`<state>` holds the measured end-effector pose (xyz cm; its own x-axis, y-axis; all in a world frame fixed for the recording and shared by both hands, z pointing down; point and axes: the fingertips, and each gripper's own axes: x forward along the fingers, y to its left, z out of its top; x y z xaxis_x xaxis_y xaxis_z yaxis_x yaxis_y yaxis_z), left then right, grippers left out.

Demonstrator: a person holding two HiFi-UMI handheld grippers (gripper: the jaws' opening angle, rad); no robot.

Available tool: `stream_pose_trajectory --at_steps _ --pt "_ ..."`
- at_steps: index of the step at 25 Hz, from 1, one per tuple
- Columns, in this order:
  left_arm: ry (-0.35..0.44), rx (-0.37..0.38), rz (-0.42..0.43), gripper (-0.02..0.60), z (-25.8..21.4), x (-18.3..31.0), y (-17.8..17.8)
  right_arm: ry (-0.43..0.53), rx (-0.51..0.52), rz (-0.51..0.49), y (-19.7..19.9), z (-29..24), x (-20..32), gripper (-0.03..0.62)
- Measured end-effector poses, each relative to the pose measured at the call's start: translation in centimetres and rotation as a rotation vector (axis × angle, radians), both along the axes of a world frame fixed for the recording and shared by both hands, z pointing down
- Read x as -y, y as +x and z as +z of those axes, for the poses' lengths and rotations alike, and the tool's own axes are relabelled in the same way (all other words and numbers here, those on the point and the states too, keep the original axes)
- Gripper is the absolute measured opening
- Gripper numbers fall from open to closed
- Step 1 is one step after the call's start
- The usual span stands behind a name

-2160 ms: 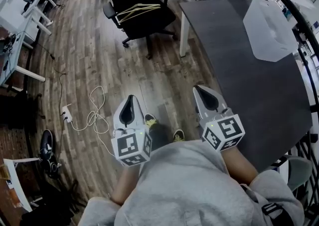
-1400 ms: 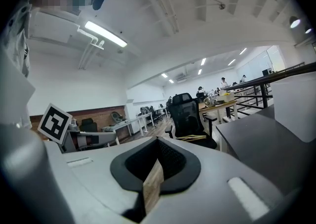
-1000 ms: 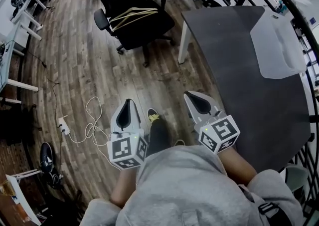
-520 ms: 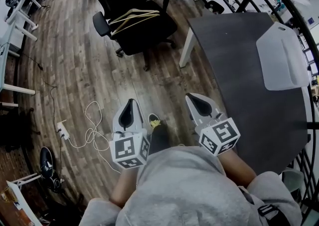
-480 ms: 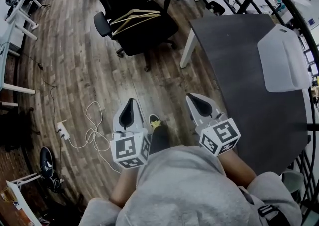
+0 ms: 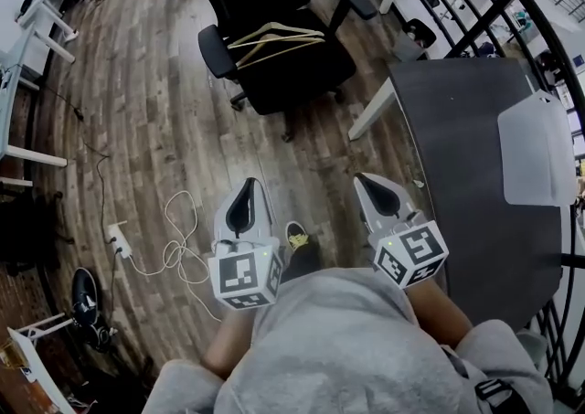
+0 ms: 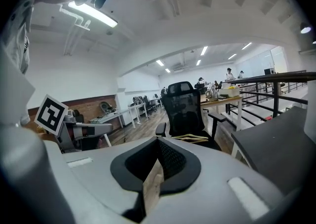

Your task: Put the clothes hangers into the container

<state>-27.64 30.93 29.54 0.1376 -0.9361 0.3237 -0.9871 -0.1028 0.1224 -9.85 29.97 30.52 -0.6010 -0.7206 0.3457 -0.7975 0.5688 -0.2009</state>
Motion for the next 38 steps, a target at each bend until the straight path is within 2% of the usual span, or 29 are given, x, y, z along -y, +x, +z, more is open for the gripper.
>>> stream_pose_trajectory --at_steps 11,22,29,38 --pt "0.007 -0.053 0.011 0.011 0.4 3.6 -4.7 -0.002 -0.044 0.004 -4.6 -0.1 3.0 -0.002" --pt "0.028 -0.103 0.055 0.011 0.4 2.6 -5.0 0.047 -0.101 0.016 -5.7 -1.2 1.7 -0.002" --pt "0.046 -0.115 0.015 0.011 0.2 1.2 -6.1 0.068 -0.114 -0.002 -5.9 -1.3 1.2 -0.002" --pt "0.063 -0.087 -0.006 0.011 -0.3 1.4 -7.3 0.109 -0.097 -0.020 -7.2 -1.4 2.5 -0.002"
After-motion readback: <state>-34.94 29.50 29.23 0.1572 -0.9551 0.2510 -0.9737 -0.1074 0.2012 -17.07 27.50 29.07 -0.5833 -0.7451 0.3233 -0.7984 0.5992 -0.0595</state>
